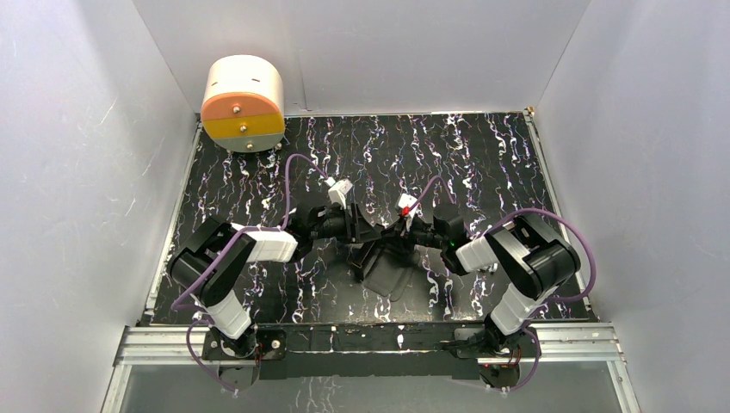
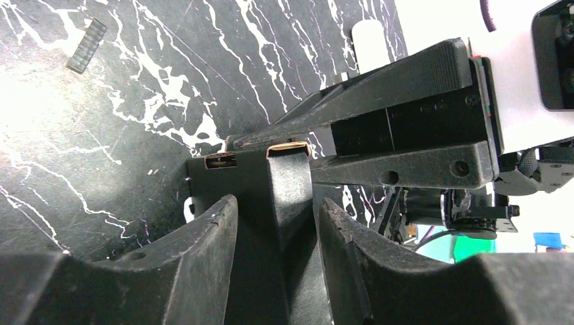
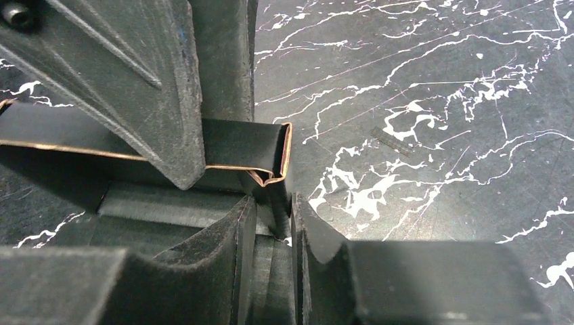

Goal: Fold the paper box
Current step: Fold the paper box at the center of the board.

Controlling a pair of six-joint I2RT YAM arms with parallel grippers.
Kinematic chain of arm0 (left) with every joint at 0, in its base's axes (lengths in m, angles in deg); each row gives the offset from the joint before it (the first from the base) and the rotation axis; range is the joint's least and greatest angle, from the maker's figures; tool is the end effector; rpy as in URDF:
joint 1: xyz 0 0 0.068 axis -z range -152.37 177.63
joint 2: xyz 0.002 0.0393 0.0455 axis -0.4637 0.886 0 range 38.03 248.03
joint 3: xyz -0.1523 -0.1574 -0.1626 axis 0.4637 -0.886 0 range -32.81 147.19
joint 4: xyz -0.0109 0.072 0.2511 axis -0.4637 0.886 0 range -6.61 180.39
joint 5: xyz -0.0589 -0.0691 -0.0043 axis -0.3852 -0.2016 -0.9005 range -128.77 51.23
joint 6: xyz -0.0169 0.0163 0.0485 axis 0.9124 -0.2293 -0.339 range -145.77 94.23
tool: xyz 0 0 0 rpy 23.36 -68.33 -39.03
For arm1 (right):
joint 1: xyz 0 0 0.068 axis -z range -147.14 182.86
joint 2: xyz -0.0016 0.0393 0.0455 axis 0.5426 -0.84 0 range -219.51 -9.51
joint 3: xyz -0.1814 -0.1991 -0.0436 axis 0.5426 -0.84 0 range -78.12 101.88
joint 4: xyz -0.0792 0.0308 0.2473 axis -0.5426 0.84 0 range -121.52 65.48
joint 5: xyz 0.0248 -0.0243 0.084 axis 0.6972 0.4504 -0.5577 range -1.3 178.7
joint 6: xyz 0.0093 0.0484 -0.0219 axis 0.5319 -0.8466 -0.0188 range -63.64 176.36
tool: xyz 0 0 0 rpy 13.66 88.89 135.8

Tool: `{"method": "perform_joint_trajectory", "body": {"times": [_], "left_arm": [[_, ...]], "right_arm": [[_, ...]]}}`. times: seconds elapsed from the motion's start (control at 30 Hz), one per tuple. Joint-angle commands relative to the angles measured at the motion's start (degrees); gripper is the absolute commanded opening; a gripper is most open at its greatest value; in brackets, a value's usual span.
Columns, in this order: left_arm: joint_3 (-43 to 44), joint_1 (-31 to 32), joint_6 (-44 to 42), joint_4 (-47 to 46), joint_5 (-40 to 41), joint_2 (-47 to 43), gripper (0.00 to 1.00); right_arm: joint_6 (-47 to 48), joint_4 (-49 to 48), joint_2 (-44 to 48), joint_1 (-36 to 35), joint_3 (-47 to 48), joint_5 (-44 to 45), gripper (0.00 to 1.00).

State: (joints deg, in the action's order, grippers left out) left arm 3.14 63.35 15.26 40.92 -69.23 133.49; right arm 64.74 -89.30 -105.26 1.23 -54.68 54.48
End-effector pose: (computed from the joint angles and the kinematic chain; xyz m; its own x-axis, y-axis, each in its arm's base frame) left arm 0.2502 -0.2022 0.1650 -0.7682 -0.1446 -0.6237 0.5202 0.4267 -0.7398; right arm 0.2264 0.1630 0.1350 -0.0807 -0.1912 -0.9782 -0.9187 0.3949 -0.0014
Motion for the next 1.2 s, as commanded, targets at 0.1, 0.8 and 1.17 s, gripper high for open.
{"method": "perform_joint_trajectory", "body": {"times": [0.1,0.8,1.17], "left_arm": [[2.0,0.9,2.9,-3.1,-7.7,1.0,0.46],[2.1,0.8,4.9,-4.7,-10.6,1.6,0.47],[1.5,0.1,7.0,-4.8,-11.4,2.0,0.47]], "right_arm": [[1.3,-3.3,-1.2,-1.4,1.7,1.4,0.30],[-3.6,-11.4,-1.9,-7.3,-0.8,20.9,0.04],[-10.2,-17.6,-3.8,-12.5,-3.4,42.6,0.02]]}}
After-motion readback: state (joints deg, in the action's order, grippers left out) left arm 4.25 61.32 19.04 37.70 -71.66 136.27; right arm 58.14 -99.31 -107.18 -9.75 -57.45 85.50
